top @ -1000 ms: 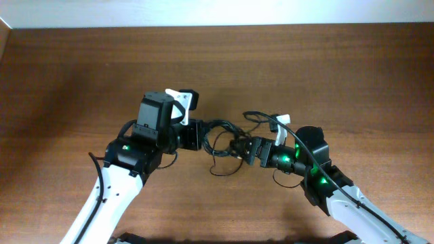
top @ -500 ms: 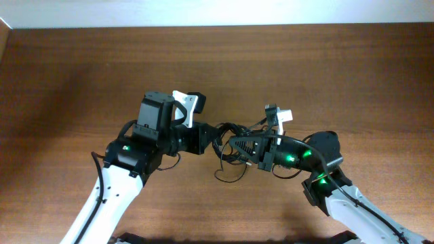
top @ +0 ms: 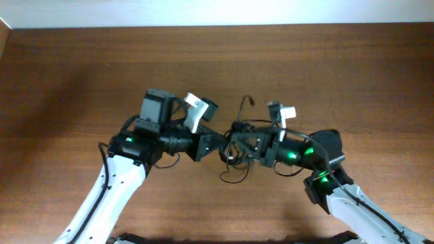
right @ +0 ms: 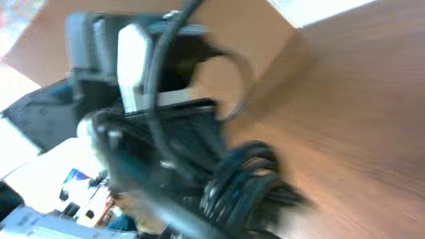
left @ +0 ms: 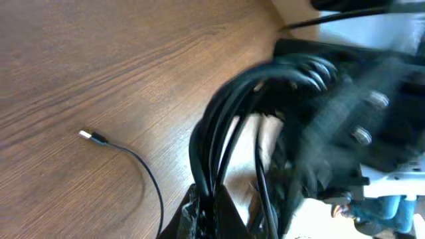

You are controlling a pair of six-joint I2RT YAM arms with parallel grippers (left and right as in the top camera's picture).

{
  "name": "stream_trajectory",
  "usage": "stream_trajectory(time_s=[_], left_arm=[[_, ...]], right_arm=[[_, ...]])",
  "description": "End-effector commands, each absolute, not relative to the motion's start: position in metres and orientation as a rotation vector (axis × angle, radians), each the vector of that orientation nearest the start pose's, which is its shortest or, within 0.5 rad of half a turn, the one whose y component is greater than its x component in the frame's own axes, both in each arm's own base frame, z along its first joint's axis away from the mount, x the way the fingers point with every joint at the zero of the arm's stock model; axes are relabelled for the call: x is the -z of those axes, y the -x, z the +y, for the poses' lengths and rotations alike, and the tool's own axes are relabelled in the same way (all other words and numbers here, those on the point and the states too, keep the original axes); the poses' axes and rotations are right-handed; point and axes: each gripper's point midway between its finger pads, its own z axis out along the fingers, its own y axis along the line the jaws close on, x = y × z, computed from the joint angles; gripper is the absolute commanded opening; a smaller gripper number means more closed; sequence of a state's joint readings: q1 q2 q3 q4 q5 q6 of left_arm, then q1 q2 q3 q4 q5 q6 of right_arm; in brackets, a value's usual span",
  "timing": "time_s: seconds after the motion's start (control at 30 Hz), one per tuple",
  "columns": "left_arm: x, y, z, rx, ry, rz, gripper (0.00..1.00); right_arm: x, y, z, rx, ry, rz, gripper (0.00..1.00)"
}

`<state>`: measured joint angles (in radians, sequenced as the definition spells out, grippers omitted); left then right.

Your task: Untangle cables

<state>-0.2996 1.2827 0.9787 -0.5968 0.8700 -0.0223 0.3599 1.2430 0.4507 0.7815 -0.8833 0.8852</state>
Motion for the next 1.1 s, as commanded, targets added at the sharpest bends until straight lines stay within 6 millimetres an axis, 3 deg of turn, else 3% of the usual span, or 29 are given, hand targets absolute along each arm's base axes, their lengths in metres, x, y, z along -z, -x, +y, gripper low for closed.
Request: stream_trajectory(time_s=[0.0, 0.07, 0.13, 0.23, 0.27, 0.33, 0.37, 0.43, 0.53, 0.63, 0.73, 0.83, 0.9, 1.07], left_arm=[[-0.242, -0.248, -0.207, 1.446, -0.770, 2.070, 0.00], [-0.281, -0.240, -0.202, 1.623, -0.857, 1.817, 0.00], [-0.307, -0.226, -0.201, 1.727, -0.976, 1.614, 0.00], [-0.307, -0.226, -0.202, 1.723, -0.983, 1.608, 0.00], [-0.306, -0.229, -0.202, 1.696, -0.982, 1.615, 0.00], [-0.293, -0.247, -0.201, 1.566, -0.927, 1.703, 0.00], [-0.282, -0.263, -0.196, 1.455, -0.873, 1.776, 0.00], [-0.256, -0.298, -0.181, 1.184, -0.749, 1.927, 0.00], [-0.235, -0.328, -0.159, 0.912, -0.629, 2.045, 0.00], [-0.224, -0.339, -0.145, 0.766, -0.608, 2.085, 0.00], [-0.216, -0.329, -0.147, 0.776, -0.669, 2.103, 0.00], [-0.205, -0.308, -0.151, 0.854, -0.719, 2.161, 0.00], [-0.222, -0.290, -0.170, 1.050, -0.787, 2.065, 0.00], [-0.259, -0.257, -0.190, 1.374, -0.906, 1.838, 0.00]], right_arm=[[-0.207, -0.301, 0.213, -1.482, 0.113, 1.896, 0.04], [-0.192, -0.302, 0.213, -1.460, 0.052, 1.961, 0.04], [-0.188, -0.300, 0.218, -1.456, 0.045, 1.982, 0.04], [-0.187, -0.297, 0.226, -1.449, 0.052, 1.985, 0.04], [-0.187, -0.296, 0.228, -1.451, 0.058, 1.987, 0.06], [-0.182, -0.295, 0.227, -1.431, 0.071, 2.002, 0.17], [-0.177, -0.294, 0.227, -1.404, 0.098, 2.018, 0.52], [-0.172, -0.292, 0.226, -1.400, 0.090, 2.043, 0.76], [-0.168, -0.288, 0.227, -1.387, 0.136, 2.054, 0.79], [-0.175, -0.269, 0.238, -1.468, 0.318, 2.019, 0.84], [-0.194, -0.252, 0.245, -1.486, 0.581, 1.862, 0.84], [-0.196, -0.265, 0.242, -1.349, 0.607, 1.794, 0.92], [-0.194, -0.279, 0.237, -1.251, 0.572, 1.787, 0.99], [-0.182, -0.279, 0.235, -1.194, 0.601, 1.815, 0.99]])
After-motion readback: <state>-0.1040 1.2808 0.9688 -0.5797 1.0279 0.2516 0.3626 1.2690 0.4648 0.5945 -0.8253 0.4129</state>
